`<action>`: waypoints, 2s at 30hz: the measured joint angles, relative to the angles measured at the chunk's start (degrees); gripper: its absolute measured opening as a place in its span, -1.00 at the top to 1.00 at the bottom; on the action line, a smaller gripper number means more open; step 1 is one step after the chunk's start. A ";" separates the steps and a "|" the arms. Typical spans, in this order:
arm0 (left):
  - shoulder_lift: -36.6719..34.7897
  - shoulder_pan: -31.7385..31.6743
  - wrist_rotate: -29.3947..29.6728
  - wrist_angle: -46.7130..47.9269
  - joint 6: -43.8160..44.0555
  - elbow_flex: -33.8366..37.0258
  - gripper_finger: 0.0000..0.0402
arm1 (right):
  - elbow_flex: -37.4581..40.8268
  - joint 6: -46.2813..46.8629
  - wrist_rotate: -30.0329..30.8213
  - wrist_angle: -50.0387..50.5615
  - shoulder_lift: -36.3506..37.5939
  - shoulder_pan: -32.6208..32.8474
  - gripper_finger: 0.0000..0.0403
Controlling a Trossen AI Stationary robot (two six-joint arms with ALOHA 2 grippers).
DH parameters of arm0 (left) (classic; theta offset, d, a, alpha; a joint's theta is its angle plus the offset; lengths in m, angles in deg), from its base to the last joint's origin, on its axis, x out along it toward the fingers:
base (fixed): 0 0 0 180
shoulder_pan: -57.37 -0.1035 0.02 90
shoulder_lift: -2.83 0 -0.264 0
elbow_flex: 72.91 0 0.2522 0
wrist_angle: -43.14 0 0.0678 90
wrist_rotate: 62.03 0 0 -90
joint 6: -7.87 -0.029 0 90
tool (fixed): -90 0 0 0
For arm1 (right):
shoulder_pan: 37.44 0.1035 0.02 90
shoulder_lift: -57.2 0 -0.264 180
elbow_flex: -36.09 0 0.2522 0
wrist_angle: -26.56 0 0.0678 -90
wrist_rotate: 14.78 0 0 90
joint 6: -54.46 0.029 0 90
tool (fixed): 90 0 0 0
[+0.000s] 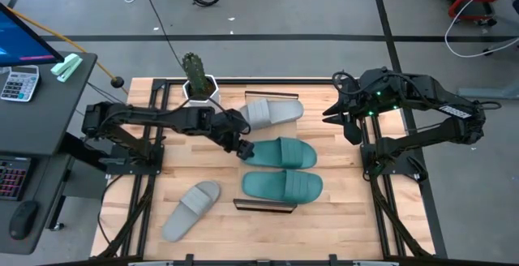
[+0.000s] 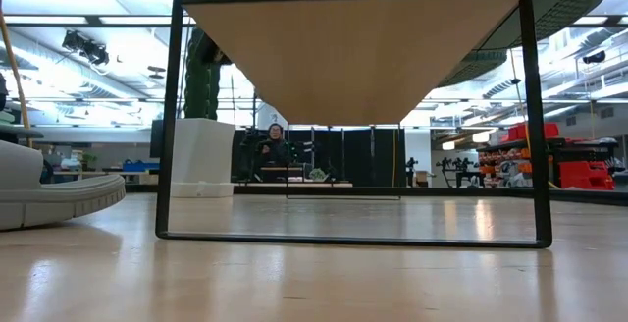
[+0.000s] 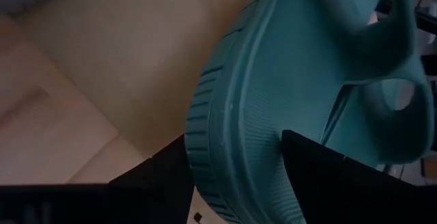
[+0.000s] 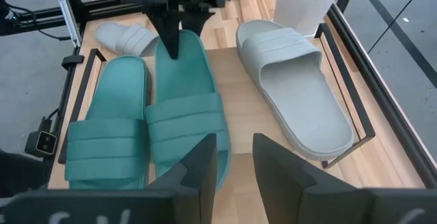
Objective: Pick and place slides into the shelf
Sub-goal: Put the blue slipper on the shelf
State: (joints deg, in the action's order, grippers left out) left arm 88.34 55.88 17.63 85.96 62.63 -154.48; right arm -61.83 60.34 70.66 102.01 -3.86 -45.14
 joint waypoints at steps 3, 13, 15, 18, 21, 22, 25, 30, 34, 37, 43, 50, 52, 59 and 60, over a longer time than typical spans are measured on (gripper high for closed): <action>-0.07 0.51 0.92 -2.36 0.80 0.72 -0.05 | 0.00 0.08 0.00 0.00 0.02 0.00 0.49; -0.46 0.60 2.38 -2.64 -0.38 0.72 0.06 | 0.00 0.12 0.00 0.00 0.02 0.01 0.49; -0.46 0.64 2.86 0.10 -0.56 0.72 0.07 | 0.00 0.12 0.00 0.00 0.02 0.00 0.49; -0.46 0.70 2.92 2.39 -1.36 0.72 0.06 | 0.00 0.12 0.00 0.00 0.02 0.00 0.49; -0.46 0.77 3.07 2.13 -1.42 0.72 0.07 | 0.00 0.14 0.00 0.00 0.02 0.01 0.49; -0.46 0.77 3.09 2.13 -1.41 0.72 0.08 | 0.00 0.14 0.00 0.00 0.02 0.02 0.49; -0.46 0.75 3.10 2.12 -1.17 0.72 0.06 | 0.00 0.14 0.00 0.00 0.02 0.01 0.49; -0.46 0.88 3.42 1.95 -0.14 0.72 -0.05 | 0.00 0.14 0.00 0.00 0.02 0.00 0.49; -0.46 0.99 3.47 0.88 -0.12 0.72 -0.22 | 0.00 0.14 0.00 0.00 0.02 0.00 0.49; -0.46 1.10 3.36 0.92 0.07 0.72 -0.36 | 0.00 0.14 0.00 0.00 0.02 -0.02 0.49; -1.24 1.06 2.67 2.78 1.49 0.71 -0.52 | 0.00 0.14 0.00 0.00 0.02 -0.02 0.49; -3.21 0.97 2.88 9.87 1.78 0.74 -0.54 | 0.00 0.10 0.02 -0.04 0.00 -0.04 0.49; -3.92 0.97 3.02 10.65 1.86 0.68 -0.54 | 0.00 0.10 0.01 0.00 -0.05 -0.04 0.49; -6.33 0.98 3.04 16.66 1.38 0.71 -0.51 | 0.00 0.32 0.00 0.08 -0.17 -0.04 0.49; -6.92 1.08 3.04 18.52 1.31 0.74 -0.50 | 0.00 0.32 0.01 0.38 -0.17 -0.04 0.49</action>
State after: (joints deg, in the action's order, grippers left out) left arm 81.42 56.96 20.67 104.47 63.94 -153.75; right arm -61.83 60.66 70.67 102.39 -4.03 -45.18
